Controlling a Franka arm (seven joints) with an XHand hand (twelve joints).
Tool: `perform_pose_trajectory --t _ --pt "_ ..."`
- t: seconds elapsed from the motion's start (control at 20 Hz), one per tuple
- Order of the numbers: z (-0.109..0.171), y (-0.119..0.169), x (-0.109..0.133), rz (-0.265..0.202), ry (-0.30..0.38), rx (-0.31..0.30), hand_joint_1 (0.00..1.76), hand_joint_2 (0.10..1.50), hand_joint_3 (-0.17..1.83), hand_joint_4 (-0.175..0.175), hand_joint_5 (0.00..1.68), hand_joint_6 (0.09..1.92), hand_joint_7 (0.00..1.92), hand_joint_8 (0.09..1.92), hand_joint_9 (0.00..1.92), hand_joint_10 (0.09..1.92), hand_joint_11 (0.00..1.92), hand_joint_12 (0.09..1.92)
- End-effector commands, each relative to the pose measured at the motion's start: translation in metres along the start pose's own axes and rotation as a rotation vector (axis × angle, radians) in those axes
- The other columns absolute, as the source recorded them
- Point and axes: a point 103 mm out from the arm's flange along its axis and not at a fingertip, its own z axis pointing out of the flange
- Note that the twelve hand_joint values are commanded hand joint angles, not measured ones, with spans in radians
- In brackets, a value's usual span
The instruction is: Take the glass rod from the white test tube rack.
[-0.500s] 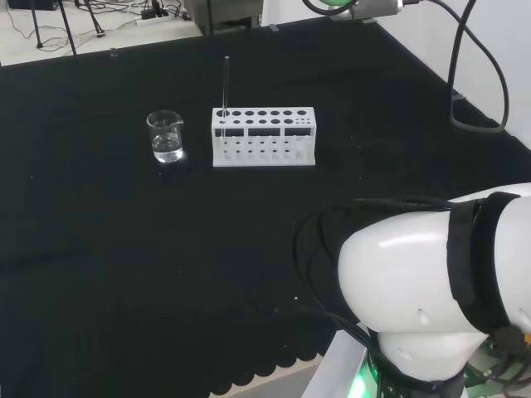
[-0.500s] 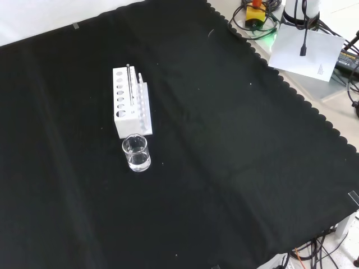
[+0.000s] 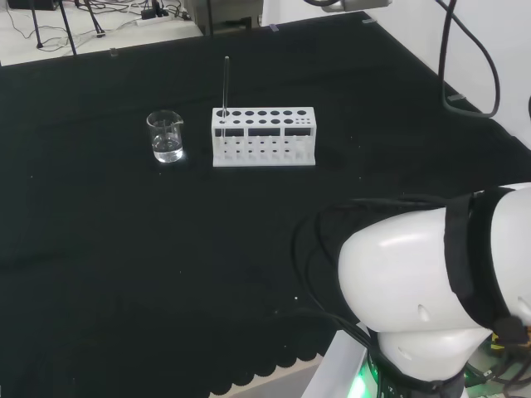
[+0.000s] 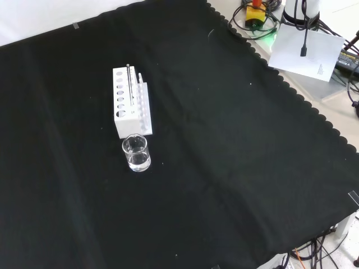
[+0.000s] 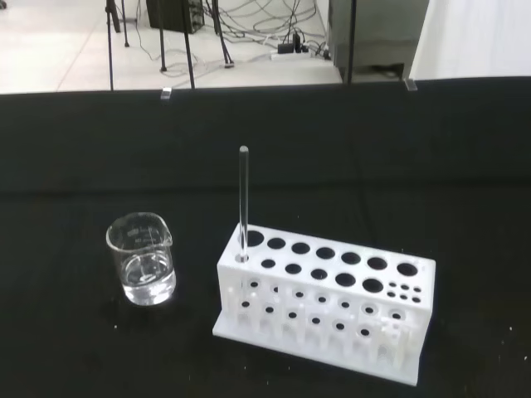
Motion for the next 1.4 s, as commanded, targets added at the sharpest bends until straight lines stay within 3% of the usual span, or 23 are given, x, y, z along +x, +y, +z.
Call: perform_pose_trajectory --t 0.05,0.3,0.6,1.15,1.2,1.4 --pt "0.001 0.018 0.008 -0.025 -0.002 -0.008 0.65 0.87 0.68 -0.109 0.0 0.09 0.0 0.27 0.0 0.51 0.0 0.71" --pt "0.001 0.054 0.015 -0.076 0.032 0.005 0.62 0.87 0.68 -0.107 0.0 0.09 0.0 0.36 0.0 0.63 0.0 0.86" --pt "0.012 0.093 0.022 -0.131 0.053 0.005 0.58 0.89 0.67 -0.105 0.0 0.09 0.0 0.43 0.0 0.7 0.0 0.9" --pt "0.065 0.151 0.035 -0.189 0.041 0.088 0.52 0.92 0.65 -0.116 0.03 0.09 0.0 0.64 0.01 0.84 0.0 0.95" --pt "0.071 0.156 0.035 -0.133 -0.029 0.15 0.51 0.92 0.64 -0.117 0.03 0.09 0.0 0.65 0.02 0.84 0.0 0.95" --pt "0.09 0.176 0.04 -0.199 0.027 0.131 0.49 0.93 0.63 -0.122 0.05 0.09 0.0 0.69 0.03 0.86 0.0 0.98"
